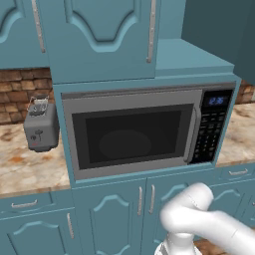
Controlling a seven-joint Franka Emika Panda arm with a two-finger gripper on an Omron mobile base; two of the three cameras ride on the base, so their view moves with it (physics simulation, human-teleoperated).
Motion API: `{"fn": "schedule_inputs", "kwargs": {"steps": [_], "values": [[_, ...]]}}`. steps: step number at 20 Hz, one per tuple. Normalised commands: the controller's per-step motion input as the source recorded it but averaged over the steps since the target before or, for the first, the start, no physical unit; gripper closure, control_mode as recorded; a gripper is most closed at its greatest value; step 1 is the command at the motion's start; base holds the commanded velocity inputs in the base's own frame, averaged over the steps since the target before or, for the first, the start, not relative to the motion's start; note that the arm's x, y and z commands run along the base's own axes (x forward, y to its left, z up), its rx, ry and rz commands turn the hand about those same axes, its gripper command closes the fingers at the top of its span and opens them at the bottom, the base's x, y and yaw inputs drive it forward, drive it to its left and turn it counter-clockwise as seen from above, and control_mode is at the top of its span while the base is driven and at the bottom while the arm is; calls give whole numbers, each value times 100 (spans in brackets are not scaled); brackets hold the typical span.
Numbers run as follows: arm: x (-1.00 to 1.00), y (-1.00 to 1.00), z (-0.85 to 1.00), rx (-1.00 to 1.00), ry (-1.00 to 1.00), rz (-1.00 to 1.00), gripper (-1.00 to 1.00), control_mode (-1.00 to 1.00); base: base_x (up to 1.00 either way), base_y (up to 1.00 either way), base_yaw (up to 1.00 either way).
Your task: Pick the tangerine from the counter and place it in the cabinet. Then close the cabinet.
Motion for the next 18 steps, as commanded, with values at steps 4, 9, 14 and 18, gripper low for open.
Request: {"fn": "schedule_inputs", "kwargs": {"steps": [4, 9, 14, 18], "values": [[94, -5, -5, 10, 14, 26, -100, -100, 0, 0, 0], [16, 39, 7, 1, -2, 25, -100, -100, 0, 0, 0], [0, 84, 14, -4, -6, 20, -100, -100, 0, 0, 0], [-4, 99, 23, -13, -19, 17, -100, -100, 0, 0, 0]]}}
